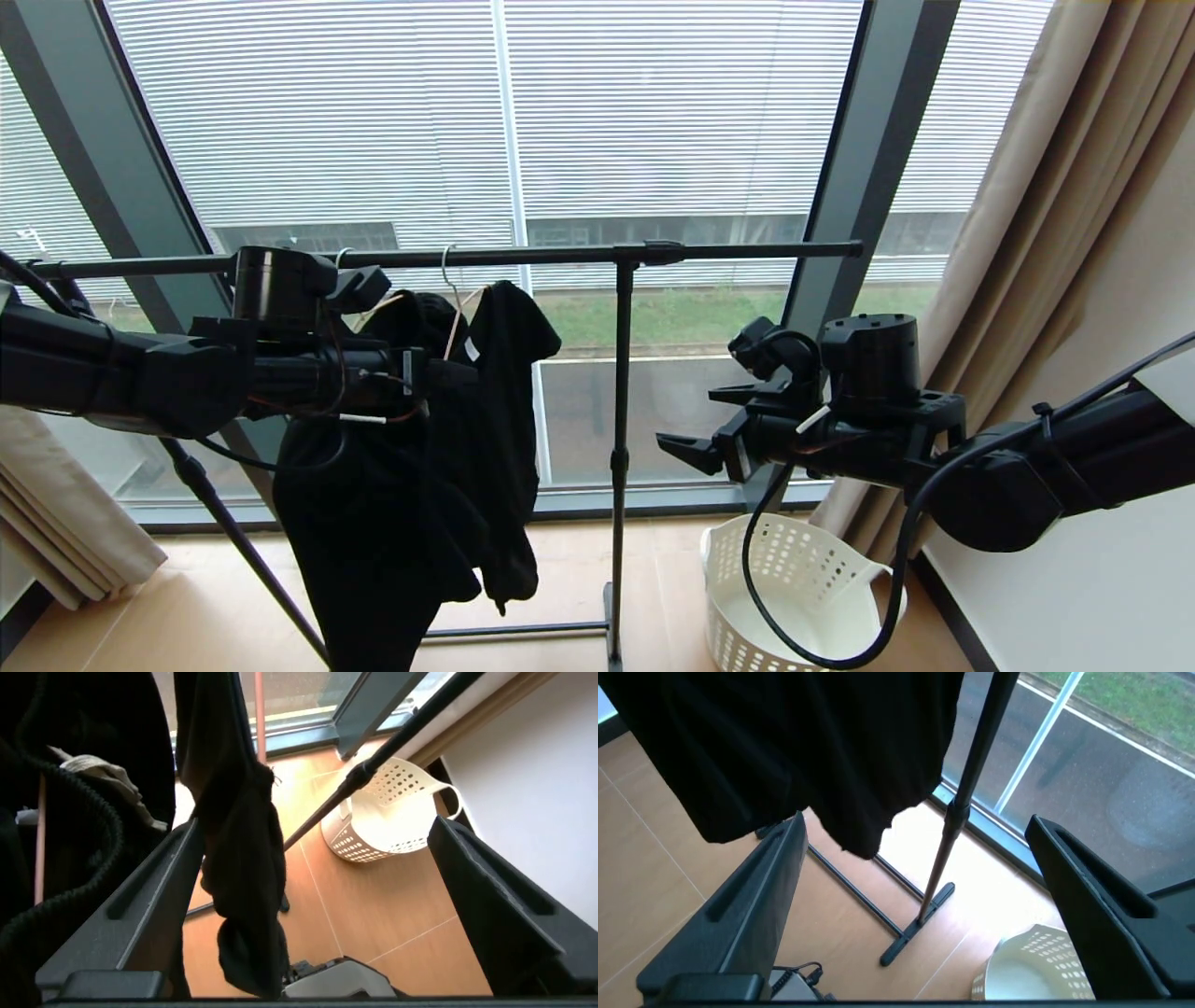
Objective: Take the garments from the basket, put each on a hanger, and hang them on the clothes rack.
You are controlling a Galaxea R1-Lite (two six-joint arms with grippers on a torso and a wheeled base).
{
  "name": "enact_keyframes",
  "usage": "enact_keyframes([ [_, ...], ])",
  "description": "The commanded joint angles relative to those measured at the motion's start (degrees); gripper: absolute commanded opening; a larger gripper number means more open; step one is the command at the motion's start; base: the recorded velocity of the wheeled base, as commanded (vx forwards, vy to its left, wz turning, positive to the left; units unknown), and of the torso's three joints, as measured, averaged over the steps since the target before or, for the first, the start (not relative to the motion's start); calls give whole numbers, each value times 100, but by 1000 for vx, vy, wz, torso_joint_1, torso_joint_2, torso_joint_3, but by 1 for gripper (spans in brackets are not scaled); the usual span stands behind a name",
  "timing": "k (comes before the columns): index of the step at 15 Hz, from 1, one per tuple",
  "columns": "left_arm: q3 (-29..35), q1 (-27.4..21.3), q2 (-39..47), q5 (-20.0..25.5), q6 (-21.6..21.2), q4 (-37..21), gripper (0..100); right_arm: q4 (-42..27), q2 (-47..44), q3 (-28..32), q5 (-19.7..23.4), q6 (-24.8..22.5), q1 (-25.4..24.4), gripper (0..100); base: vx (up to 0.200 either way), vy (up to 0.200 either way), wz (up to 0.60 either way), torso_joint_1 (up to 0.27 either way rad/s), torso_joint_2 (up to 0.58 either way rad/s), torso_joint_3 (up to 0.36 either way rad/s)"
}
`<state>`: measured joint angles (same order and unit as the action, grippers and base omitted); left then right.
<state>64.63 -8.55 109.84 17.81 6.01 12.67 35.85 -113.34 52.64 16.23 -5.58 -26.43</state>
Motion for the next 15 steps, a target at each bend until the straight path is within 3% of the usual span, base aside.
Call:
enact_keyframes([
  [1, -135, 2, -235, 12, -12, -27, 100, 9, 57, 1, 3, 5, -3, 100, 0, 0, 0, 0, 0, 0],
  [3, -408, -24, -586, 3, -21, -45, 100, 9, 391, -87, -5, 5, -3, 100, 0, 0, 0, 0, 0, 0],
  [6, -1269, -33, -1289, -14, -21, -45, 100, 9, 1288, -729, -902, 13, 6, 100, 0, 0, 0, 0, 0, 0],
  [8, -1682, -16, -1667, -14, -82, -54, 100, 18, 1648, -1388, -1315, 13, -3, 100, 0, 0, 0, 0, 0, 0],
  [9, -1682, -16, -1667, -14, -82, -54, 100, 18, 1648, -1388, -1315, 13, -3, 100, 0, 0, 0, 0, 0, 0],
  [10, -1972, 11, -1878, -23, -162, -63, 100, 133, 1921, -1994, -1640, 13, -3, 100, 0, 0, 0, 0, 0, 0],
  [12, -2623, 11, -2274, -155, -408, -63, 100, 730, 2421, -3181, -1869, 5, -3, 100, 0, 0, 0, 0, 0, 0],
  [15, -3475, -7, -2775, -313, -443, -36, 100, 915, 2940, -4104, -2299, 22, -82, 100, 0, 0, 0, 0, 0, 0],
])
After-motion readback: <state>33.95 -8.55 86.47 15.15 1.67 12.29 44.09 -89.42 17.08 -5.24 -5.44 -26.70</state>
